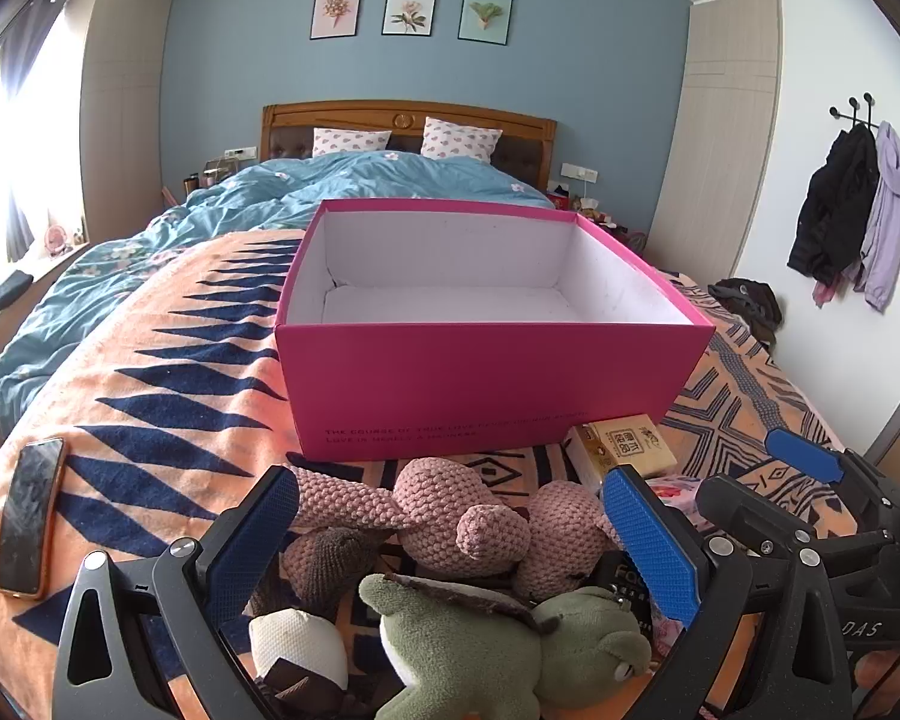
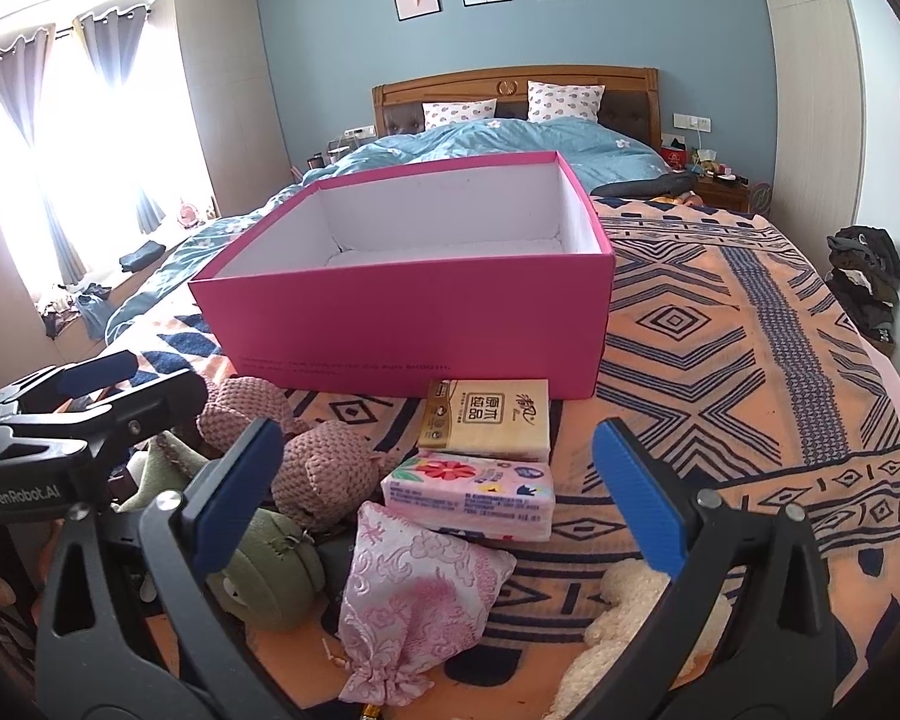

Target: Organize objects

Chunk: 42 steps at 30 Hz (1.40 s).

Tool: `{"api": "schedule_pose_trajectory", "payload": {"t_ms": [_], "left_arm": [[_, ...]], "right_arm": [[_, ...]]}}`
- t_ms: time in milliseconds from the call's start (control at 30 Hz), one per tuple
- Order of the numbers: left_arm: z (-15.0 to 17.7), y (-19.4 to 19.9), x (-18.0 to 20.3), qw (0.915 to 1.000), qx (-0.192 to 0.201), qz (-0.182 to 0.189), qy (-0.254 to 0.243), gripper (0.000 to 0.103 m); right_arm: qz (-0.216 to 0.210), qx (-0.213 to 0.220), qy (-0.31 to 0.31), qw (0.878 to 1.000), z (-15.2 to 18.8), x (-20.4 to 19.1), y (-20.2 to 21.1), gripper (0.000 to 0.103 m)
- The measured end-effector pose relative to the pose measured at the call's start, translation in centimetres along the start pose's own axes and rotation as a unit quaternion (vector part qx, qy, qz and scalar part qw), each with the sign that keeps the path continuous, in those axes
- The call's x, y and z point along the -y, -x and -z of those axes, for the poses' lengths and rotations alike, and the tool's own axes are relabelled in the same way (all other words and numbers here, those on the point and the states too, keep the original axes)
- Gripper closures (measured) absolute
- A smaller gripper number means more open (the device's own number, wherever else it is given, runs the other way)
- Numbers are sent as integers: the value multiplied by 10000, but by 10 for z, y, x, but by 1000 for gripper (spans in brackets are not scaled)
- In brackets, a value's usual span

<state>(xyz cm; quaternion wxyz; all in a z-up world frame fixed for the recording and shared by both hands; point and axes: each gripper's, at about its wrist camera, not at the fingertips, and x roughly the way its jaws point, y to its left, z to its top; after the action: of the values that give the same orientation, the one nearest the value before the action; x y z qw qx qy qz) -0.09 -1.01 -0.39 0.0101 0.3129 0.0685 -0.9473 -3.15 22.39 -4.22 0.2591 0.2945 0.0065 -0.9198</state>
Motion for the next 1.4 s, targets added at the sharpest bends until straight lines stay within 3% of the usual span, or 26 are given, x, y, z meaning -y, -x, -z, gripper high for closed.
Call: {"api": "schedule_pose_trajectory", "payload": {"t_ms": [500, 767, 833, 1000, 1100, 1400], "left_arm": [[2, 3, -4, 10000, 40, -31, 7, 0], [3, 14, -39, 9998, 141, -107, 128, 0], [5, 14, -49, 9998, 93, -102, 150, 0], [7, 9, -56, 10000, -32, -91, 10, 0], [6, 6, -56, 9999, -37, -2, -104, 0], [1, -7, -50, 9989, -125, 232, -381, 0]], "right_arm": [[-106, -67, -23, 9999, 1, -1, -1, 0], [-444, -296, 263, 9982, 9, -14, -5, 0], [-676, -431, 314, 9963, 11, -19, -8, 3], [-971, -817, 446, 9909, 12, -29, -23, 26], [-1041, -1028, 488, 9880, 8, -31, -36, 33], [-1337, -1803, 893, 9704, -2, -43, -81, 35]]}}
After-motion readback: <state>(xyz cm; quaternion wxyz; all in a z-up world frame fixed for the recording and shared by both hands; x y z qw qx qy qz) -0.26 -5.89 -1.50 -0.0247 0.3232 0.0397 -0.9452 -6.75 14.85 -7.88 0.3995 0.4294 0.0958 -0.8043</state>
